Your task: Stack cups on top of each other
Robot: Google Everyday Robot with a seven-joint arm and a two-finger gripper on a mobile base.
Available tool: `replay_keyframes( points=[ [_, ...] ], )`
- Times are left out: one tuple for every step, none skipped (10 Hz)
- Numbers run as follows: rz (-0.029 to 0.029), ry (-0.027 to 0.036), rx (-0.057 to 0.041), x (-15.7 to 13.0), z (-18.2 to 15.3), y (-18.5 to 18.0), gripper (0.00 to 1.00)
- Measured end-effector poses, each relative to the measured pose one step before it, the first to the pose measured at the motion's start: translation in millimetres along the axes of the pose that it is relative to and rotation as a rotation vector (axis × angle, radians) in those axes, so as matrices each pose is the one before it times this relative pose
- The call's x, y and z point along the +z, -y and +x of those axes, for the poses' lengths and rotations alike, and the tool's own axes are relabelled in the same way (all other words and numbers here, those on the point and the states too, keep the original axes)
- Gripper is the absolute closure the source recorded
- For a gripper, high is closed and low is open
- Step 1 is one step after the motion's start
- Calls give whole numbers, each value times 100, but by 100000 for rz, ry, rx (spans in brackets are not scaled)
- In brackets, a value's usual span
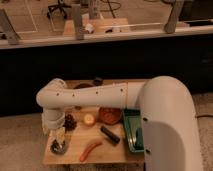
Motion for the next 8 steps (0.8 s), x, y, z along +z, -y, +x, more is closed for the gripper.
replay_keyframes(
  points=[
    [221,-240,120,-163,-98,22,20],
    [511,-153,365,-151,-6,-36,20],
    [1037,-34,546,-237,142,-201,20],
    [3314,849,-462,-344,333,-546,20],
    [4928,684,-1523,-497,422,-740,20],
    [8901,564,-1804,-797,335,-802,20],
    [11069,346,-490,-1030,331,-617,20],
    [8204,-121,-399,-979,139,-390,20]
  ],
)
